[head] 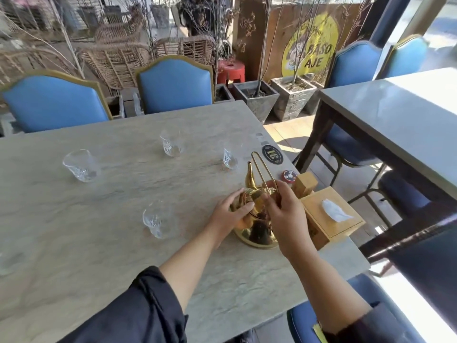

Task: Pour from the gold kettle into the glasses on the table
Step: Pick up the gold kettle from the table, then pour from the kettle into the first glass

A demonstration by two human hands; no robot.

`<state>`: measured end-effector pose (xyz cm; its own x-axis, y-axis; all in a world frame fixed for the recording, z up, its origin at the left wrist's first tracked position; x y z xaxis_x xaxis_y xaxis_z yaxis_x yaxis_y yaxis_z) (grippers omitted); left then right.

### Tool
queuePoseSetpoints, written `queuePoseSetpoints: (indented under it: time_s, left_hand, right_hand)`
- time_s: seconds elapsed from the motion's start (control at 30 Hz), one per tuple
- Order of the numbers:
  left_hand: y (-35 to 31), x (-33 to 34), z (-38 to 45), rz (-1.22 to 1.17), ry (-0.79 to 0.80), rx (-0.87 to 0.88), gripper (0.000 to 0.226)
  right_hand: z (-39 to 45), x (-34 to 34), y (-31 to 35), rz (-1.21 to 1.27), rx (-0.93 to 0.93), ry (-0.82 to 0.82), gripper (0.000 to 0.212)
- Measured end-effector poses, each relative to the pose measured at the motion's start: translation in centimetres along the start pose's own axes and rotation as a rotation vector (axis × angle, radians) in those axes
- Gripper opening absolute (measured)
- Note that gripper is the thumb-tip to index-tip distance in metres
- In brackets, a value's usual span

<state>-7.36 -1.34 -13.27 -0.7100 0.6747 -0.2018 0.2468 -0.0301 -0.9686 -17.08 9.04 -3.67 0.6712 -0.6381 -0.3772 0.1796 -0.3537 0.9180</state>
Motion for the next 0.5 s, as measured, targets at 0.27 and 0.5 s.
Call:
queuePoseSetpoints:
  time_s: [0.27,0.5]
  left_hand:
    - [-4.0,-0.7,3.6,-0.077,-0.039,0.081,0.063]
    - [-5.5,-0.9,5.7,-0.154,-0.077,0.044,0.050]
  right_hand:
    - [5.4,-1.5,5.8,-0.080,-0.077,0.054,0.033]
    - [10.4,-0.4,8.7,-0.254,-0.115,0.134,0.050]
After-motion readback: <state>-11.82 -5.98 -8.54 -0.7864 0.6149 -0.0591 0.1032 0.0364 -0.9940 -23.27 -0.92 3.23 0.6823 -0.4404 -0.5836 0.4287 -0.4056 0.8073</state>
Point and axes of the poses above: each hand's wrist, its own z-axis towards the middle knuckle, its own x-axis out of the palm, y = z × x, the point moved 7 cm from there along z, towards the middle knuckle, and after that the axes turned 9 degrees about x, right-handed, at the moved point
